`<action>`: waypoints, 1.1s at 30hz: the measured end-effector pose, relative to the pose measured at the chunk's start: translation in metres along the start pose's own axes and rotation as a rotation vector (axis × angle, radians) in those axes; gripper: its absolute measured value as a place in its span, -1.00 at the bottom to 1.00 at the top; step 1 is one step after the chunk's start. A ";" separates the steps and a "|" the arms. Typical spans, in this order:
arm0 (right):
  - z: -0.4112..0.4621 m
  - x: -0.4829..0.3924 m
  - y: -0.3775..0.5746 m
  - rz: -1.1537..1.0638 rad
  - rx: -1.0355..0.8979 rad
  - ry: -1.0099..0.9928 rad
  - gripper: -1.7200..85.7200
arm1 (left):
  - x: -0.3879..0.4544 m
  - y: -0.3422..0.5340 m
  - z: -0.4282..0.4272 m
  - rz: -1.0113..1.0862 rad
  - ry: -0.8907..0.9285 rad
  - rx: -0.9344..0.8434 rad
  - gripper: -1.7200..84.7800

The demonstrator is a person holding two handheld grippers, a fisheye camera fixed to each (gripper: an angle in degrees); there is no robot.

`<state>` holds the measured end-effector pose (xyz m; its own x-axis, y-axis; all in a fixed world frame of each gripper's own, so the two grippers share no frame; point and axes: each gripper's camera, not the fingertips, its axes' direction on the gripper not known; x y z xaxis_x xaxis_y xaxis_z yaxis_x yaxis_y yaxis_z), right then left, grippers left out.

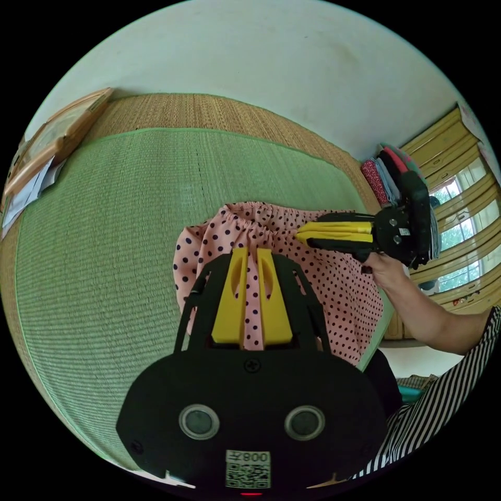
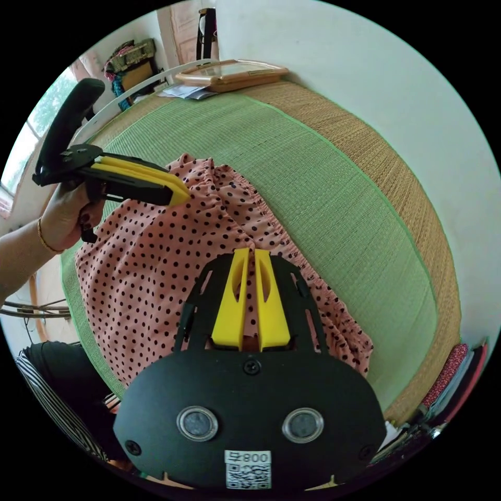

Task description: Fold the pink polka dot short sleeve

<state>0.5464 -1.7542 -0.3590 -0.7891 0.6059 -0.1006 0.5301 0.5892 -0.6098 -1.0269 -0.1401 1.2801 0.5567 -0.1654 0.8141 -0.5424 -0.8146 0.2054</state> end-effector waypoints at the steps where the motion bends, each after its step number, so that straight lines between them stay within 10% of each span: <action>1: -0.002 -0.002 0.001 -0.001 0.008 0.004 -0.92 | 0.000 0.002 -0.003 0.000 -0.005 0.001 -0.90; 33: -0.057 0.015 0.006 0.071 0.170 0.015 -0.95 | -0.001 0.019 -0.039 0.063 -0.202 0.035 -0.88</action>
<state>0.5551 -1.7109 -0.3197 -0.7463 0.6514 -0.1368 0.5229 0.4467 -0.7260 -1.0624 -0.1341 1.3044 0.6394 -0.3217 0.6983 -0.5595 -0.8177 0.1357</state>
